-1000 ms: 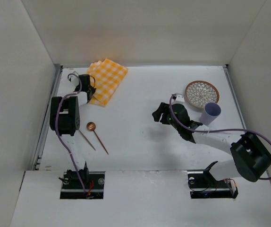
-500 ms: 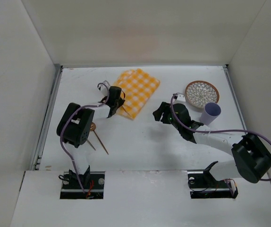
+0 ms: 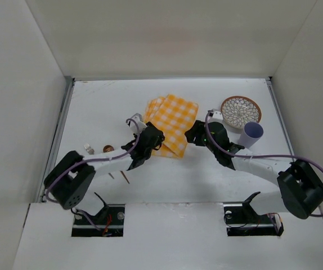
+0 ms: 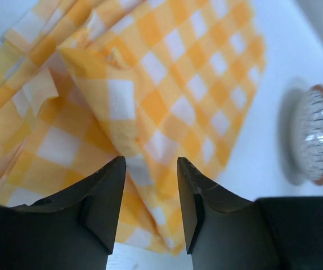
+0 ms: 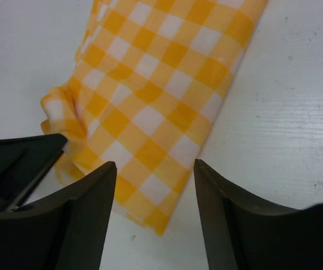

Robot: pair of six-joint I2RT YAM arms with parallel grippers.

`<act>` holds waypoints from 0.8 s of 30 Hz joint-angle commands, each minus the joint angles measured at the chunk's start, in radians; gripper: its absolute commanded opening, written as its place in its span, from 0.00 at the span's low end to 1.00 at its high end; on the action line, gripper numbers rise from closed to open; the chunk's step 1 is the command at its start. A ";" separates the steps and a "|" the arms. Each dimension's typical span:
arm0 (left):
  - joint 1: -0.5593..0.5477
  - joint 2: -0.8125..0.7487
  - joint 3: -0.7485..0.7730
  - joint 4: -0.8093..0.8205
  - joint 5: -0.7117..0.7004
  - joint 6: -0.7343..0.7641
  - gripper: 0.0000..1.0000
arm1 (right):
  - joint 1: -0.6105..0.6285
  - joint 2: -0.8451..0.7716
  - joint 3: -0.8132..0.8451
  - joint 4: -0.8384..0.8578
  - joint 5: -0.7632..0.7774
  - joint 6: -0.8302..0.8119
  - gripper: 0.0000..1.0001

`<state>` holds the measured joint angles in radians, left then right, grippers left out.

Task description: Set the dinner table for one person

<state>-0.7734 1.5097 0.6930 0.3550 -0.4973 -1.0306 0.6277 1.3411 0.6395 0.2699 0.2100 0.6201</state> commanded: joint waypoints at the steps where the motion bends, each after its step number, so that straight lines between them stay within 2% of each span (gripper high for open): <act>1: 0.006 -0.198 -0.036 0.044 -0.096 0.052 0.42 | 0.002 0.003 0.025 0.037 -0.030 -0.036 0.54; 5: 0.021 -0.357 -0.119 0.015 -0.124 0.102 0.43 | 0.059 0.056 0.074 0.028 -0.066 -0.083 0.22; 6: 0.036 -0.388 -0.139 -0.008 -0.119 0.104 0.43 | 0.077 0.075 0.095 0.017 -0.067 -0.095 0.18; 8: 0.072 -0.439 -0.180 -0.063 -0.103 0.092 0.43 | 0.114 0.108 0.144 -0.018 -0.054 -0.126 0.17; 10: 0.101 -0.476 -0.220 -0.089 -0.078 0.087 0.44 | 0.155 0.141 0.198 -0.050 -0.029 -0.163 0.24; 13: 0.148 -0.529 -0.285 -0.096 -0.040 0.081 0.43 | 0.218 0.197 0.282 -0.089 0.015 -0.232 0.55; 14: 0.170 -0.549 -0.300 -0.105 -0.024 0.080 0.43 | 0.233 0.225 0.316 -0.106 0.031 -0.255 0.60; 24: 0.300 -0.664 -0.380 -0.159 0.146 0.078 0.41 | 0.258 0.559 0.722 -0.374 0.074 -0.427 0.66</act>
<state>-0.4942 0.8753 0.3309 0.2089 -0.4244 -0.9588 0.8837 1.8481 1.2640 0.0105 0.2390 0.2764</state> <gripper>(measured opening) 0.414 0.657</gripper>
